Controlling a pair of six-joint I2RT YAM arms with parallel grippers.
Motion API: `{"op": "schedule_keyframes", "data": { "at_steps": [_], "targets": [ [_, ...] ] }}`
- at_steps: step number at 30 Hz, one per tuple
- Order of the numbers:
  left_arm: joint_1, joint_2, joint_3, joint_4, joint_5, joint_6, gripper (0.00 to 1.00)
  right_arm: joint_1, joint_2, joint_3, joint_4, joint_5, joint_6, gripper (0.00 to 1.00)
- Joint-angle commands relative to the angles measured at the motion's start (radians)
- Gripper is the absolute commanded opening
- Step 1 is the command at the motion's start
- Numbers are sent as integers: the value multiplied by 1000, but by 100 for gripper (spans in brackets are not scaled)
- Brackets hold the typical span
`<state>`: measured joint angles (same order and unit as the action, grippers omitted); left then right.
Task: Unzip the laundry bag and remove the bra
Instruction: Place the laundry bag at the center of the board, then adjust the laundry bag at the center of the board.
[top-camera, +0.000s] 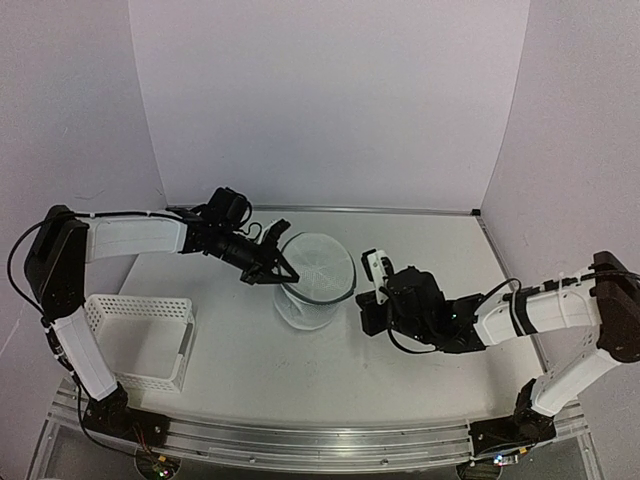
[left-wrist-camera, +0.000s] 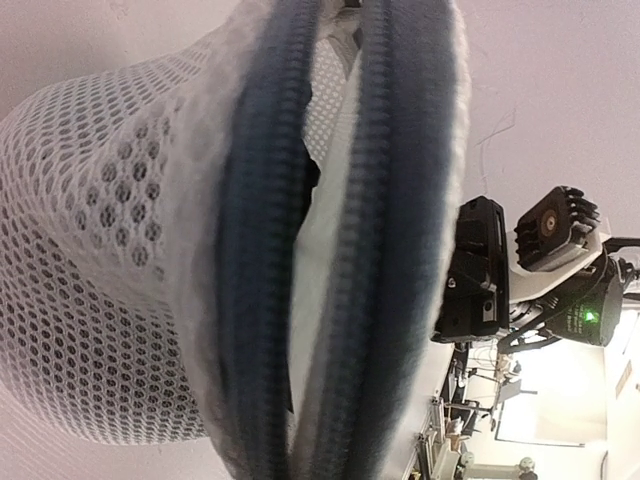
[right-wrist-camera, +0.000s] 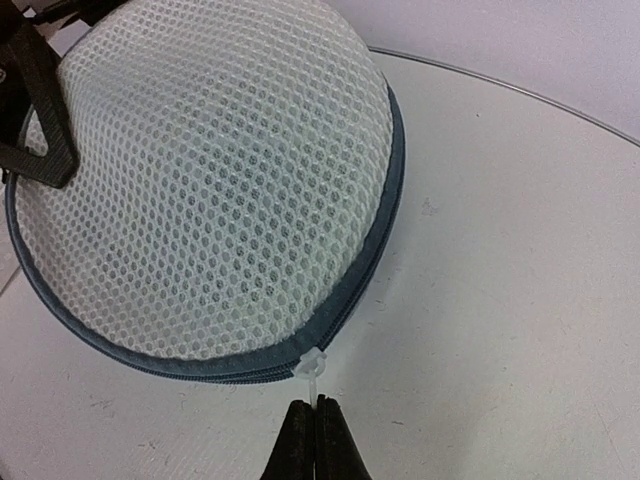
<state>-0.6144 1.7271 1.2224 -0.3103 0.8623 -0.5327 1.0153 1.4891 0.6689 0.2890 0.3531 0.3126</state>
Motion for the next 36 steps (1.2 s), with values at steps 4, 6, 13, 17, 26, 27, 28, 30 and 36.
{"op": "schedule_keyframes", "data": {
  "at_steps": [4, 6, 13, 17, 26, 27, 28, 30, 36],
  "targets": [
    [27, 108, 179, -48, -12, 83, 5, 43, -47, -47, 49, -16, 83, 0],
    [31, 131, 205, -58, -16, 93, 11, 64, -38, -44, 55, -9, 99, 0],
    [63, 184, 265, -84, -60, 103, 40, 102, 20, -13, 69, -13, 141, 0],
    [77, 158, 261, -114, -167, 106, 55, 112, 55, 17, 76, -23, 159, 0],
    [82, 14, 191, -181, -324, 73, 76, 116, 135, 107, 95, -71, 195, 0],
    [82, -7, 175, -183, -336, 67, 77, 116, 142, 116, 98, -77, 201, 0],
    [82, -28, 156, -184, -345, 60, 78, 115, 151, 126, 104, -88, 205, 0],
    [82, -68, 115, -184, -359, 43, 80, 117, 172, 148, 112, -113, 210, 0],
    [81, -159, -20, -143, -276, -20, 81, 121, 226, 203, 138, -169, 222, 0]
  ]
}}
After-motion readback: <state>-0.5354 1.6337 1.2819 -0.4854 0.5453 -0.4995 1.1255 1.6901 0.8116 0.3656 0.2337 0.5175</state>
